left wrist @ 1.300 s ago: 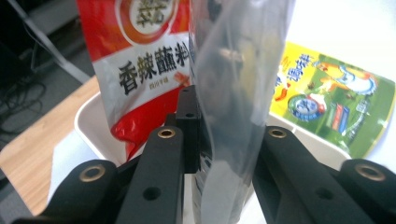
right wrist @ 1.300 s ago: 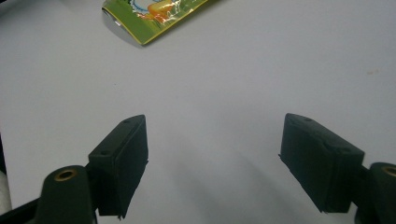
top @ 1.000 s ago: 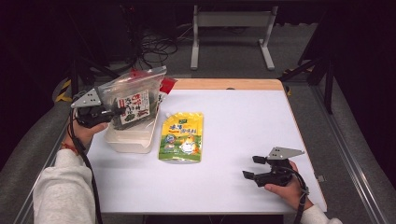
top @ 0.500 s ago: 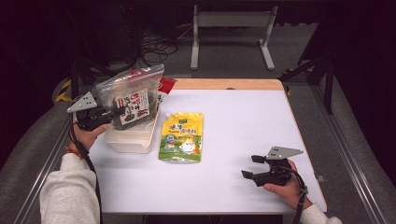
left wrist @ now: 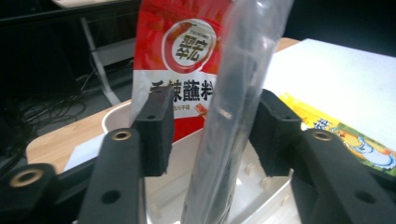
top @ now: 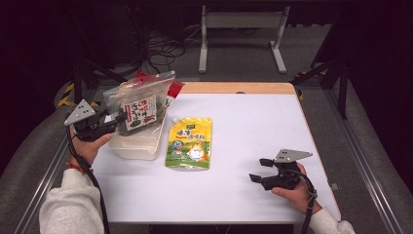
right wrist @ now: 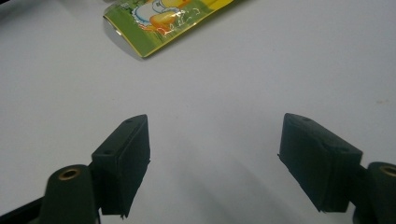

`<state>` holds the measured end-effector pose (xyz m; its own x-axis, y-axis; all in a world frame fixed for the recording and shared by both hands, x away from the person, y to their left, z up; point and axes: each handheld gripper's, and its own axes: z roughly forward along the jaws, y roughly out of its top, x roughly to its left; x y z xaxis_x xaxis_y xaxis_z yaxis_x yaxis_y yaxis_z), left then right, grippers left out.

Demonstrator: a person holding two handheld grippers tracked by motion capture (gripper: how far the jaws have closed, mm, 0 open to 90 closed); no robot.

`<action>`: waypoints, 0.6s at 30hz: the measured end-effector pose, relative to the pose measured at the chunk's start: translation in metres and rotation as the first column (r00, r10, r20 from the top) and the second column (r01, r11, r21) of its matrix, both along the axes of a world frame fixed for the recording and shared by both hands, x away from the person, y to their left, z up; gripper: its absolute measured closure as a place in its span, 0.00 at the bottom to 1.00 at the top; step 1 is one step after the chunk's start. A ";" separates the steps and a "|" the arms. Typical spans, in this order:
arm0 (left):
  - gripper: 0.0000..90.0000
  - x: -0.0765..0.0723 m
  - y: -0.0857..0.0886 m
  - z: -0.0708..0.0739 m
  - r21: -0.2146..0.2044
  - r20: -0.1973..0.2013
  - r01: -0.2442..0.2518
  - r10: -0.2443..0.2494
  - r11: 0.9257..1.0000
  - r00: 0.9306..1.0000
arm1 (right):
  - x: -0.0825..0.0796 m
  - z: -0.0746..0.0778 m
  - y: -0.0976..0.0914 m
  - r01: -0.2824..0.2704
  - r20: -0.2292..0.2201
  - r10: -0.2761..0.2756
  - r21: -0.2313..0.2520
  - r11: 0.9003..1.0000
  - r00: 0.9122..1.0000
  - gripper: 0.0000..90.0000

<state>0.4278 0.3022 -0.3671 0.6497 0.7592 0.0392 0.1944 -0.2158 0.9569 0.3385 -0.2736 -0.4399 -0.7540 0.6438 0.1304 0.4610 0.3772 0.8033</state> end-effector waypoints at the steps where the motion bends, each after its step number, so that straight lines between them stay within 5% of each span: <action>1: 0.53 -0.003 0.000 0.001 -0.005 0.004 -0.010 0.010 1.000 1.000 | 0.001 0.000 0.000 -0.002 0.003 0.002 0.001 1.000 1.000 0.28; 18: 0.45 -0.029 -0.015 -0.006 0.071 0.022 -0.100 0.099 0.992 0.995 | 0.015 -0.001 0.013 -0.019 -0.010 0.019 0.001 1.000 1.000 0.31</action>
